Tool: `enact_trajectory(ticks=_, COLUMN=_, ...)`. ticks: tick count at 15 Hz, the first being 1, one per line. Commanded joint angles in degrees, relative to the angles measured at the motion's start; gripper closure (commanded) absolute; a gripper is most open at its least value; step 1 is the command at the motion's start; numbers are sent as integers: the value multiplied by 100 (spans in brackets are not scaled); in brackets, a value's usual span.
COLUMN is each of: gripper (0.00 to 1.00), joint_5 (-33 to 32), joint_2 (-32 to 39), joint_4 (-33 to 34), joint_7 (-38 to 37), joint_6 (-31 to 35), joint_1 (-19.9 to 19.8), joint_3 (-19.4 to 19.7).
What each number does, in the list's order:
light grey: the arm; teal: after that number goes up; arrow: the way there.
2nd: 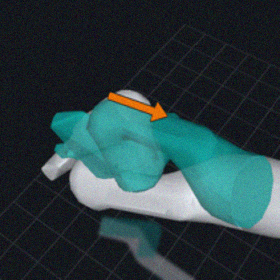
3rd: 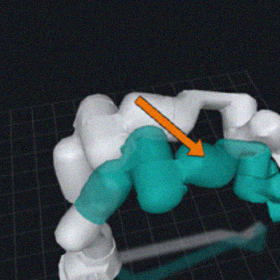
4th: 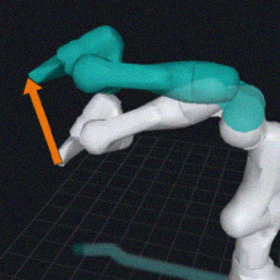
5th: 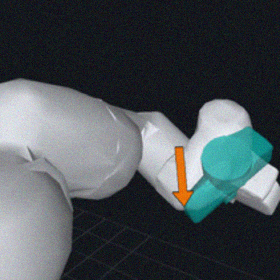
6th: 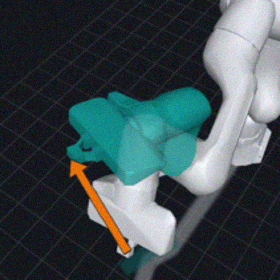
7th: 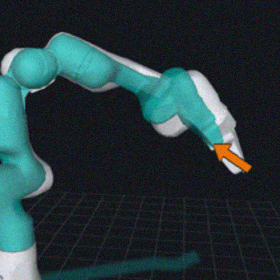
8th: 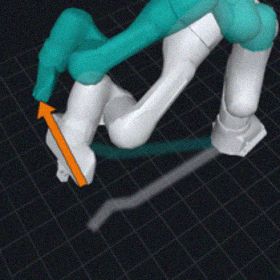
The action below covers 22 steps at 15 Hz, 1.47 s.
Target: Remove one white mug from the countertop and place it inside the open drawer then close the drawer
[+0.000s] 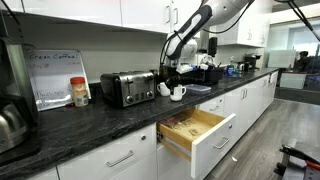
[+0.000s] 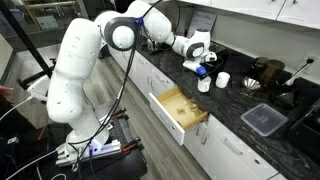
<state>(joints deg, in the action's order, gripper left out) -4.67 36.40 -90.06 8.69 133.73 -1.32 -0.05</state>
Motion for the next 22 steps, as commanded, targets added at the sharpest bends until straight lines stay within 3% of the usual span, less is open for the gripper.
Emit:
enact_trajectory(ticks=1, gripper=98, joint_5=-59, joint_2=-110, joint_4=167, joint_7=99, joint_6=-436, joint_1=-17, joint_3=15)
enact_trajectory(ticks=11, gripper=98, joint_5=-74, joint_2=-878, joint_4=-103, joint_7=-52, joint_6=-923, joint_1=84, joint_3=17)
enact_trajectory(ticks=22, gripper=98, joint_5=-313, joint_2=-2090, joint_4=-1553, joint_7=-672, joint_6=-750, joint_1=168, joint_3=99)
